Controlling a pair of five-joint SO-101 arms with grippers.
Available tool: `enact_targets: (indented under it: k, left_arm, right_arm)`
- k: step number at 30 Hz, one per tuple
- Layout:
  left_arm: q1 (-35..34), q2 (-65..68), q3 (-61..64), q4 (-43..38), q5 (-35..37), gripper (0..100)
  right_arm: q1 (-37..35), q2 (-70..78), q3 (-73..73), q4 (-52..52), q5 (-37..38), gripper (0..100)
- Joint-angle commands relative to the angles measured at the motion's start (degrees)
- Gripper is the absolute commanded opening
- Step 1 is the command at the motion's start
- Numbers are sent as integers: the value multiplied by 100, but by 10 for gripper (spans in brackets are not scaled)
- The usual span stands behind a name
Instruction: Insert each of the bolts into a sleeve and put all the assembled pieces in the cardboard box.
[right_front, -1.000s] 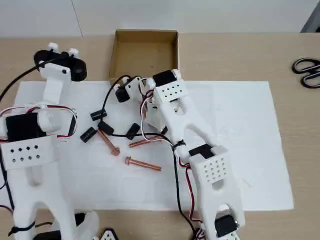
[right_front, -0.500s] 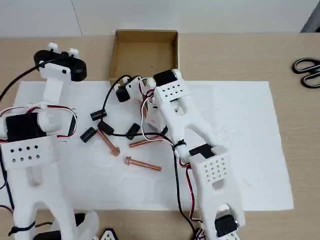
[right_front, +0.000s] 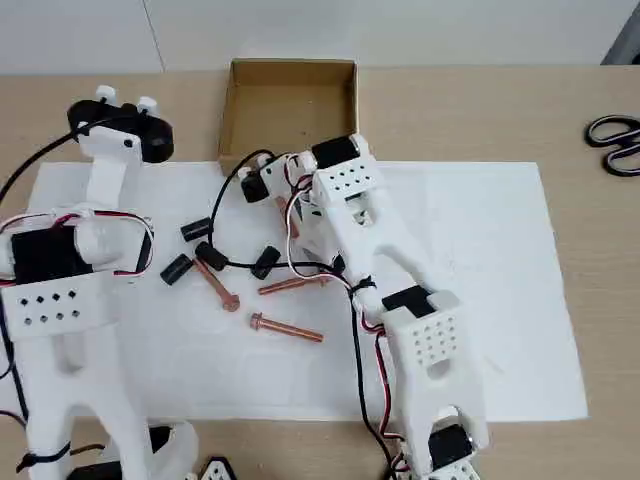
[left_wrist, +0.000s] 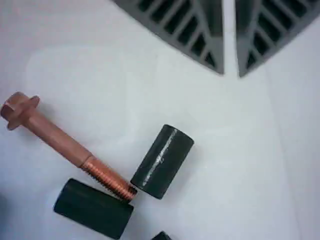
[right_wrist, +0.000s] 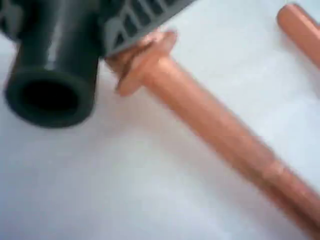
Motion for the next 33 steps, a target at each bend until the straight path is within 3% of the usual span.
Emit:
enact_targets:
  k: [1,14,20,26,30,33]
  left_arm:
    - [18,-18,-215,35,0,6]
    - [18,-18,-215,26,0,6]
    - [18,-18,171,-9,0,6]
    - [44,-18,558,-264,9,6]
    - [686,-9,646,-202,70,6]
    - [1301,-9,576,-229,607,6]
  right_arm:
    - [75,-655,-9,154,-79,3]
    - [48,-2571,220,189,-879,3]
    - [84,-4409,1960,92,-1099,11]
    - [716,-7178,3692,-1174,-1714,11]
    - [1121,-8857,5389,-2158,-1785,10]
    - [1200,-10018,6892,-2976,-1741,10]
